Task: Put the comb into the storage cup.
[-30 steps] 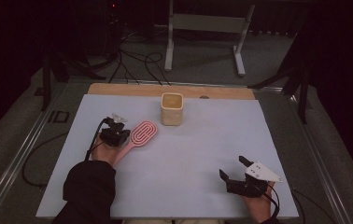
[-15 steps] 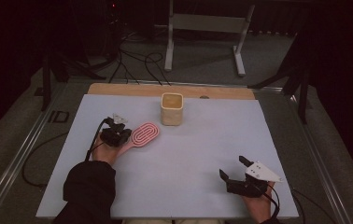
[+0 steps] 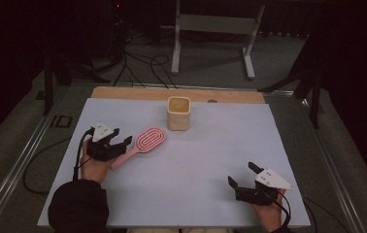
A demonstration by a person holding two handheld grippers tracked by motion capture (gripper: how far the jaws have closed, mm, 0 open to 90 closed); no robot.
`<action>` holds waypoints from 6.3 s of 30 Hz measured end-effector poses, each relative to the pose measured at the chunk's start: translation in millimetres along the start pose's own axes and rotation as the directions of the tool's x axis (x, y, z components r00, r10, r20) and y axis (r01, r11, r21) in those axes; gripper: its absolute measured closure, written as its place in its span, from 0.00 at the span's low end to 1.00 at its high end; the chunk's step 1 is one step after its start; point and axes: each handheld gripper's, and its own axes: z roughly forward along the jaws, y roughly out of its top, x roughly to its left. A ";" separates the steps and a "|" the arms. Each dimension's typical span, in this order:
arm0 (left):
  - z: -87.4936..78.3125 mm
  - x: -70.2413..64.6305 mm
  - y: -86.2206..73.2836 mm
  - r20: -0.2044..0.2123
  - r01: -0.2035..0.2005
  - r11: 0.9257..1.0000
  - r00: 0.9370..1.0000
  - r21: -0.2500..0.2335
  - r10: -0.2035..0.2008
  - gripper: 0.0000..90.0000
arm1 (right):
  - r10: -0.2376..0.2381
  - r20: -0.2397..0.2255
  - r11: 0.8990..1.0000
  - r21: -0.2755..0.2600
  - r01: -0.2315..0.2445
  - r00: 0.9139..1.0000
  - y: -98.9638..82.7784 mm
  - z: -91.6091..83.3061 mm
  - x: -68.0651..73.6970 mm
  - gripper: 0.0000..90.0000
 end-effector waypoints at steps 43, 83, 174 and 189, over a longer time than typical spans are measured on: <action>-56.0 -2.3 -81.6 0.023 0.006 1.000 1.000 -0.001 -0.006 0.00 | 0.015 -0.055 0.999 -0.042 -0.017 0.998 0.7 5.2 -0.6 0.10; -19.3 2.0 -21.6 0.037 -0.082 0.988 0.996 0.132 0.078 0.00 | 0.039 -0.044 0.999 -0.035 -0.041 0.998 -2.2 5.0 -1.7 0.10; 92.7 -16.9 4.3 0.182 -0.293 0.760 0.956 0.581 0.229 0.73 | 0.043 -0.040 0.999 -0.025 -0.044 0.998 -3.6 6.1 -4.0 0.10; 102.1 -9.5 13.3 0.236 -0.244 0.698 0.965 0.673 0.110 0.76 | 0.043 -0.040 0.999 -0.019 -0.044 0.998 -3.6 6.8 -3.5 0.10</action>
